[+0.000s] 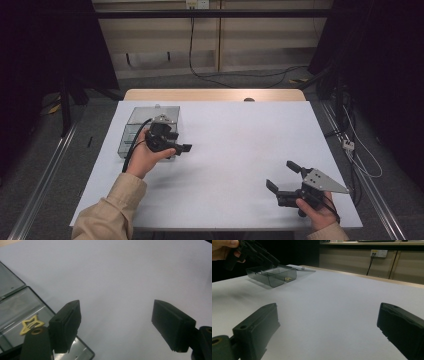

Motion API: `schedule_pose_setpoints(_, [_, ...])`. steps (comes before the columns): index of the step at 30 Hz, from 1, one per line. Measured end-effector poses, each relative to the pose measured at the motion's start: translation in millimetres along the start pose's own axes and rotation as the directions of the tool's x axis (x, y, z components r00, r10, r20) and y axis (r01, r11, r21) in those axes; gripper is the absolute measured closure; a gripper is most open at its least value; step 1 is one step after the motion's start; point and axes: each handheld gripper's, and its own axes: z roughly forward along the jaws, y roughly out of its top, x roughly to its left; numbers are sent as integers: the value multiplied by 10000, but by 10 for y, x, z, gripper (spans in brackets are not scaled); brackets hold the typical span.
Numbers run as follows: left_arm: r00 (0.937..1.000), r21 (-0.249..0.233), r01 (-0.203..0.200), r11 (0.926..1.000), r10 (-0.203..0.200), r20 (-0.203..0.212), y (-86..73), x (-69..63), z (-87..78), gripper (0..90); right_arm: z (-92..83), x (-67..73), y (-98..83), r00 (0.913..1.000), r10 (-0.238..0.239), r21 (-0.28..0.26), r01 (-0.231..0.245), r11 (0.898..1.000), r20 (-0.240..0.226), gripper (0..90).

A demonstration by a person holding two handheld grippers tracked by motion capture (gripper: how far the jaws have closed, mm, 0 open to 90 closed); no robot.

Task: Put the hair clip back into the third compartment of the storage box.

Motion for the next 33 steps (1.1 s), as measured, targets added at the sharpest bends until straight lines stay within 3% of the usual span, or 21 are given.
schedule_pose_setpoints(12, [9985,23,-379,9993,378,401,-43,-191,-27,219,2,3,0,10000,4,-1,-4,10000,-17,31])
schedule_pose_setpoints(13, [9989,-44,-392,9992,393,262,-47,-216,-31,219,2,4,1,10000,3,-1,-3,10000,-21,31])
schedule_pose_setpoints(14, [9979,-48,-423,9991,425,495,-49,-220,-37,219,2,4,1,10000,4,-4,-4,10000,-25,31])
schedule_pose_setpoints(18, [9966,-127,-523,9985,530,627,-76,-268,-46,219,3,6,1,10000,3,-4,-3,10000,-30,31])
schedule_pose_setpoints(33, [9962,-328,-362,9988,387,783,-278,-299,-149,211,0,5,0,10000,12,-6,-12,10000,-29,31])
